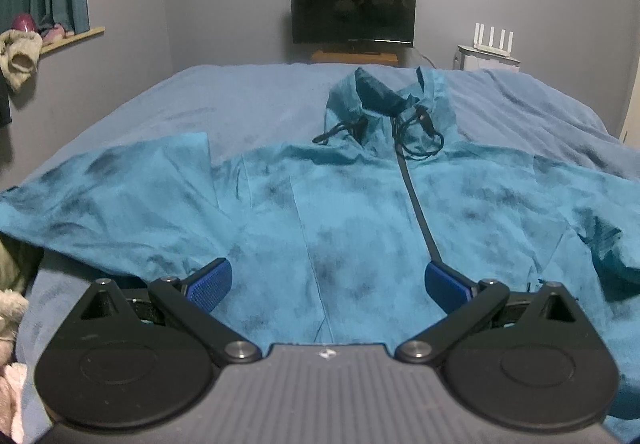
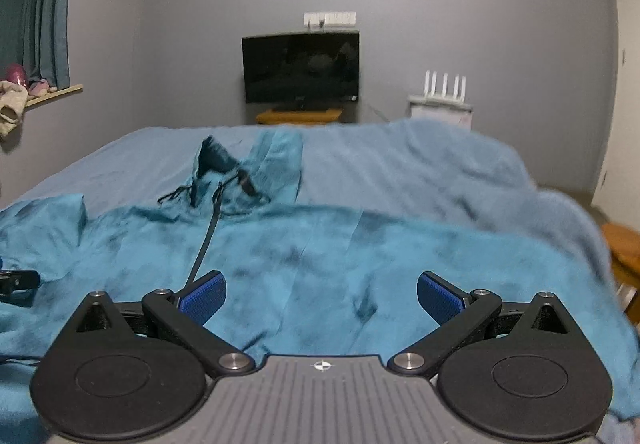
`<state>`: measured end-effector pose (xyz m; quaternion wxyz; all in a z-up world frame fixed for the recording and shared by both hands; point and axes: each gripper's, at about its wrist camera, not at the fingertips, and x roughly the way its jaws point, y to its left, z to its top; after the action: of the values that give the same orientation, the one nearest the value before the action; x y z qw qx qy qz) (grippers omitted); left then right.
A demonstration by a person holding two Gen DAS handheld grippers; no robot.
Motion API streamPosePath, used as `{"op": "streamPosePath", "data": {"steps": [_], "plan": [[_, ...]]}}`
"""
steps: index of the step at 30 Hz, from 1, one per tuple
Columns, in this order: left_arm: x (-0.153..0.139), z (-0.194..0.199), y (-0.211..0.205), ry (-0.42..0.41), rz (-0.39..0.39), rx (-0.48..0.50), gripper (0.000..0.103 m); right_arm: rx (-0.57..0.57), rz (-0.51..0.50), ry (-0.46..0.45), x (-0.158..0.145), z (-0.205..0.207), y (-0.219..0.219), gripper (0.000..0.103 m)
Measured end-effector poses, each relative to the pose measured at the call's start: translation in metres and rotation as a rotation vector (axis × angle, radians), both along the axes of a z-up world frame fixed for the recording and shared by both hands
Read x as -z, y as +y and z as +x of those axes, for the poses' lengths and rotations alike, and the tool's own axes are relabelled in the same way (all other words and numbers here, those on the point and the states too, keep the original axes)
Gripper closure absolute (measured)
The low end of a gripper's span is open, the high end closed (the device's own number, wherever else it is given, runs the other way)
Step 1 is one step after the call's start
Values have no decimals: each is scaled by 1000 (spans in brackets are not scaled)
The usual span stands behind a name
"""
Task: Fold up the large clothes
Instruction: 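Grasp the jacket sleeve cuff with the right tool and lift it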
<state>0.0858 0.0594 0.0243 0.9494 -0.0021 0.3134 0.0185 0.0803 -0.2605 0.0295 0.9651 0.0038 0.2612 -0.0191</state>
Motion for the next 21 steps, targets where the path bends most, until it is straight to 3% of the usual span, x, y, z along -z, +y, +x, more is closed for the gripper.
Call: {"op": "streamPosePath", "data": {"steps": [5, 9, 15, 21], "plan": [[15, 6, 6, 19, -10, -10, 0, 115, 31, 29, 19, -5, -30, 0], [34, 10, 13, 50, -23, -8, 0, 294, 145, 37, 27, -12, -88, 0], [60, 20, 26, 136, -97, -13, 0, 571, 413, -28, 45, -46, -190, 1], [69, 22, 25, 165, -93, -9, 0, 793, 780, -28, 90, -85, -256, 23]]}}
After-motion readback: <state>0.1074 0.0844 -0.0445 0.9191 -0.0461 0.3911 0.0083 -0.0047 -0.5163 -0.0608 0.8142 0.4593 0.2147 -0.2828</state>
